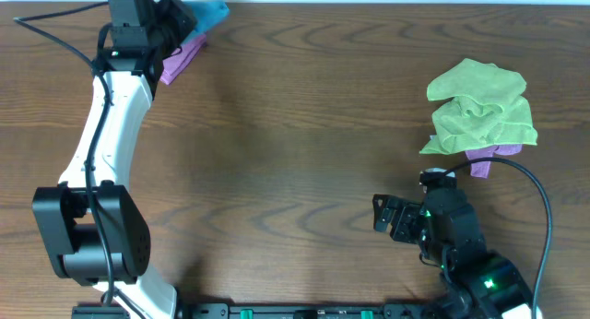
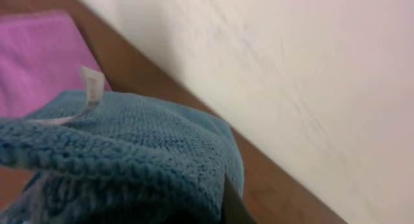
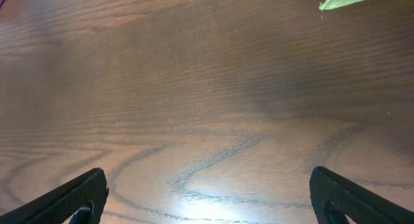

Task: Fold the cloth
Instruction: 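Lower the folded blue cloth onto the pink cloth and open the left gripper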

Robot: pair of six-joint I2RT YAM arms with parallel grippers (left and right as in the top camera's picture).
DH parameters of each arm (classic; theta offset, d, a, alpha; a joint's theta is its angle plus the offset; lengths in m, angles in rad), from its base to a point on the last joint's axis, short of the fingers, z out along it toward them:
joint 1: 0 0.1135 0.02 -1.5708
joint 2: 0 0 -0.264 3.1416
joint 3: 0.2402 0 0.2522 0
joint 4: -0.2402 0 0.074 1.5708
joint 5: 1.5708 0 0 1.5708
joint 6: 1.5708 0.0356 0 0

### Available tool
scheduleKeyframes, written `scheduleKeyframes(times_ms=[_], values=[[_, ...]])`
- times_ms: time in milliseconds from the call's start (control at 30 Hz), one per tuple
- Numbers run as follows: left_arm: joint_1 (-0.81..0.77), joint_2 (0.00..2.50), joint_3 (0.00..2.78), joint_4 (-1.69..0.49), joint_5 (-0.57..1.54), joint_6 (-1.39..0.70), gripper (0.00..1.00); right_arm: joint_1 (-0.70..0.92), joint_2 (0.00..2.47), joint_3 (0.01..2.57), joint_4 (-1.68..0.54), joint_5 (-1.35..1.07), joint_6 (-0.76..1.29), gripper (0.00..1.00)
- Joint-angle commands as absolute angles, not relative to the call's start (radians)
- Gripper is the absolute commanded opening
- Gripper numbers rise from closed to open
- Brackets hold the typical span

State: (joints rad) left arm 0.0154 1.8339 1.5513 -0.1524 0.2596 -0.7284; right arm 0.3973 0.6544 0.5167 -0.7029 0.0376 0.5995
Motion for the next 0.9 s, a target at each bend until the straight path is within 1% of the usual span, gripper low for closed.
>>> scheduleKeyframes(times_ms=[0, 267, 367, 633, 767, 867], values=[[0.026, 1.868, 1.571, -0.11, 0.144, -0.641, 0.06, 0.393, 0.654, 0.513, -0.704, 0.041, 0.616, 0.99], [0.056, 2.03, 1.58, 0.078, 0.092, -0.604, 0.06, 0.393, 0.654, 0.513, -0.704, 0.041, 0.616, 0.99], [0.084, 2.09, 1.616, 0.107, 0.081, -0.583, 0.06, 0.393, 0.654, 0.513, -0.704, 0.041, 0.616, 0.99], [0.12, 2.182, 1.789, 0.104, 0.104, -0.537, 0.06, 0.393, 0.654, 0.513, -0.704, 0.041, 0.616, 0.99], [0.12, 2.182, 1.81, 0.1, 0.102, -0.509, 0.06, 0.393, 0.654, 0.513, -0.704, 0.041, 0.616, 0.99], [0.12, 2.199, 1.81, 0.047, 0.097, -0.475, 0.06, 0.393, 0.654, 0.513, -0.704, 0.041, 0.616, 0.99]])
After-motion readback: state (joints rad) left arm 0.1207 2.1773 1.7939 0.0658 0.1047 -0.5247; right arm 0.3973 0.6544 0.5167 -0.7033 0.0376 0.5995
